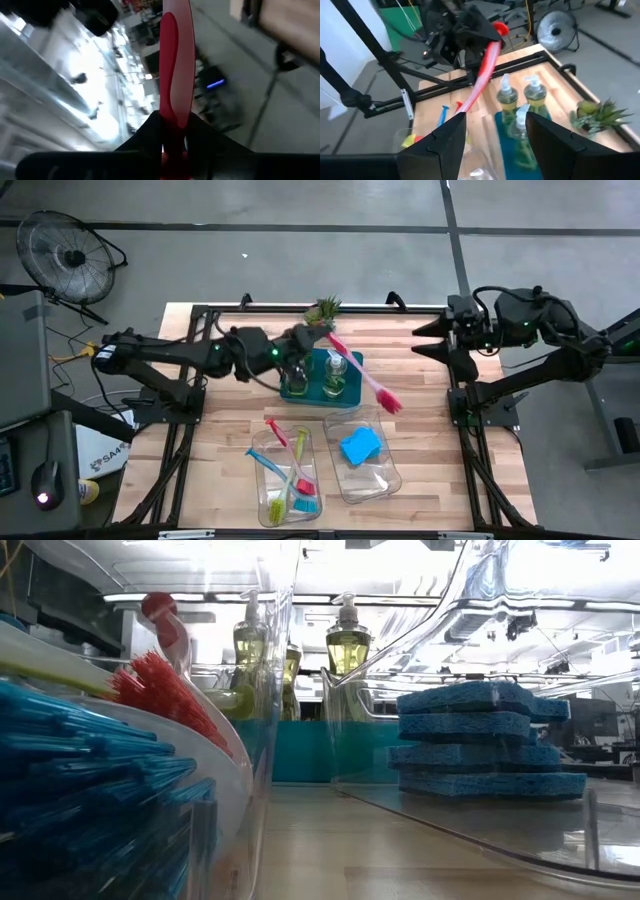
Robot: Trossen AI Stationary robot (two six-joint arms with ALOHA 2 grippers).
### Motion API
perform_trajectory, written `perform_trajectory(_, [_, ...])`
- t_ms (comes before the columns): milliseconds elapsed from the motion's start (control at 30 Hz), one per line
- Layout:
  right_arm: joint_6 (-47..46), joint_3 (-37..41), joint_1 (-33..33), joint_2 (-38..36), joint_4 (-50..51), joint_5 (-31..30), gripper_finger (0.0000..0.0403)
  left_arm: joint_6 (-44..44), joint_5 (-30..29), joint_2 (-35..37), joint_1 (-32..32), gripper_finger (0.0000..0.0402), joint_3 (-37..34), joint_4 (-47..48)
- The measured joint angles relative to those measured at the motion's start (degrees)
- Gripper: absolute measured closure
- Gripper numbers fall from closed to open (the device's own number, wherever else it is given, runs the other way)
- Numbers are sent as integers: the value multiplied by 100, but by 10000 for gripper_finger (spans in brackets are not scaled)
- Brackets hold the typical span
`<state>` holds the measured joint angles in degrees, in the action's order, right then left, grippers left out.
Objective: Pick & Place Kitchen Sink Supplies
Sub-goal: Put the red dish brush into the left transparent bin
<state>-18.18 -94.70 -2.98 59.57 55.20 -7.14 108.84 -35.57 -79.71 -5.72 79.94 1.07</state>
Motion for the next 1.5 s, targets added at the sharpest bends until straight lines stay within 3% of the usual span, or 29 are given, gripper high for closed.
perform_trajectory(200, [-426, 0, 2, 256, -9, 276, 203, 1672, -321, -135, -321, 347, 0, -623])
perform_trajectory(533, [-461, 0, 112, 776, -590, 1130, 203, 3298, -485, -124, -639, 348, 0, -809])
perform_trajectory(733, [-507, 0, 229, 1141, -717, 1218, 203, 4013, -446, -124, -745, 348, 0, -827])
perform_trajectory(1000, [-419, 2, 225, 1773, -1250, 1559, 203, 4288, -448, -124, -784, 348, 0, -829])
perform_trajectory(1500, [-242, 2, 225, 2380, -1476, 1371, 208, 4282, -418, -123, -782, 348, 0, -864])
